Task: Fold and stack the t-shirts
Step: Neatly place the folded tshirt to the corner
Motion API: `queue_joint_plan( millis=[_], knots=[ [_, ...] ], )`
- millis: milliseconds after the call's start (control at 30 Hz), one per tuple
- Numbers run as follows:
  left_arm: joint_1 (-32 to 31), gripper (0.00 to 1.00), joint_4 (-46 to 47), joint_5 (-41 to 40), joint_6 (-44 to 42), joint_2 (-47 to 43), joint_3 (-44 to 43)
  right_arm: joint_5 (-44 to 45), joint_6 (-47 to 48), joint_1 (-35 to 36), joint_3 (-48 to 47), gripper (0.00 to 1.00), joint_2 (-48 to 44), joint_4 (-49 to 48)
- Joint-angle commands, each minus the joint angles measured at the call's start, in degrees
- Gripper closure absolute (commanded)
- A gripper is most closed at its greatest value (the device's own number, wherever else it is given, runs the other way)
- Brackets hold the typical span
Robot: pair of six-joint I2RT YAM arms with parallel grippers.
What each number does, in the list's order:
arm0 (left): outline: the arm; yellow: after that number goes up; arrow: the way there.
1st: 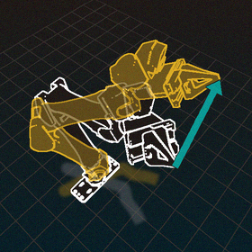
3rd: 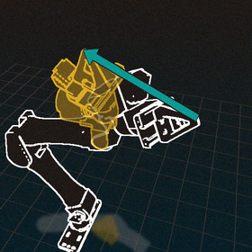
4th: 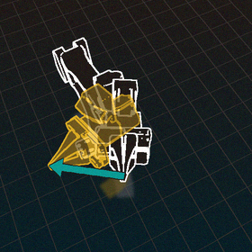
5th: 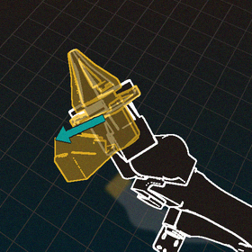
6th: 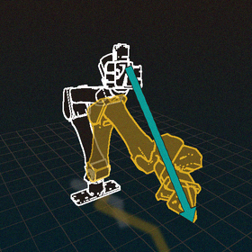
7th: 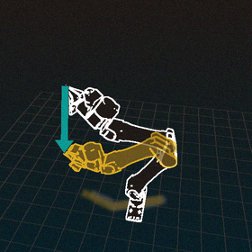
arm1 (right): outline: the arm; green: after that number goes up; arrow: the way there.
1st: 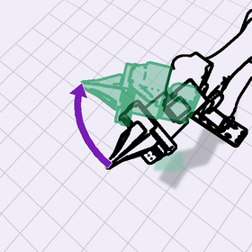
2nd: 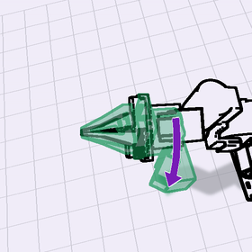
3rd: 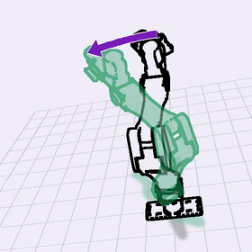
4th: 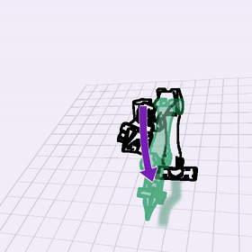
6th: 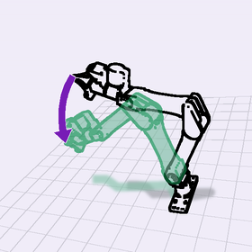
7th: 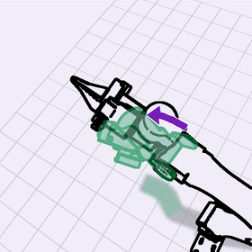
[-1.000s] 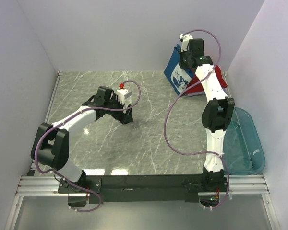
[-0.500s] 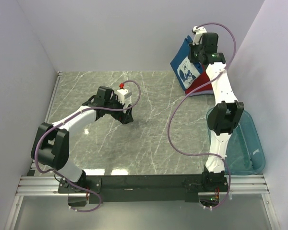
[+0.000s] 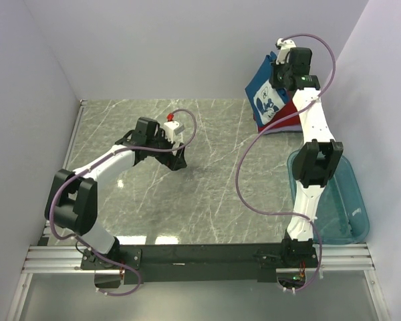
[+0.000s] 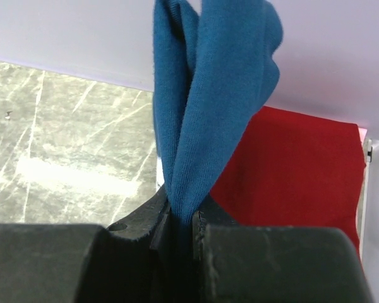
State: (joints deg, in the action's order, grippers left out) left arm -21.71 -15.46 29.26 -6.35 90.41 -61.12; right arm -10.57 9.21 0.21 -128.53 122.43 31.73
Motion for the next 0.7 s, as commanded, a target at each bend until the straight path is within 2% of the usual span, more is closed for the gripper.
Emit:
queue_joint_plan(
  millis=[0,167,600,667],
  knots=[
    [-0.1,0.0,-0.2,1.5,0.5,1.4,-3.9,-1.3,1.8,-2.0,-1.3,1.0,0.0,-4.3],
    [-0.1,0.01,-0.8,1.1,0.3,2.6,-5.6,-1.6,2.9,-3.0,1.5,1.0,0.3,-6.2],
    [-0.1,0.0,-3.0,0.7,-0.4,6.1,-9.2,-2.1,6.0,-7.2,0.7,1.0,5.1,-8.9],
    [-0.1,0.01,-3.8,0.5,-0.6,6.5,-10.2,-1.6,6.3,-7.8,0.2,0.94,5.7,-9.5]
  ],
)
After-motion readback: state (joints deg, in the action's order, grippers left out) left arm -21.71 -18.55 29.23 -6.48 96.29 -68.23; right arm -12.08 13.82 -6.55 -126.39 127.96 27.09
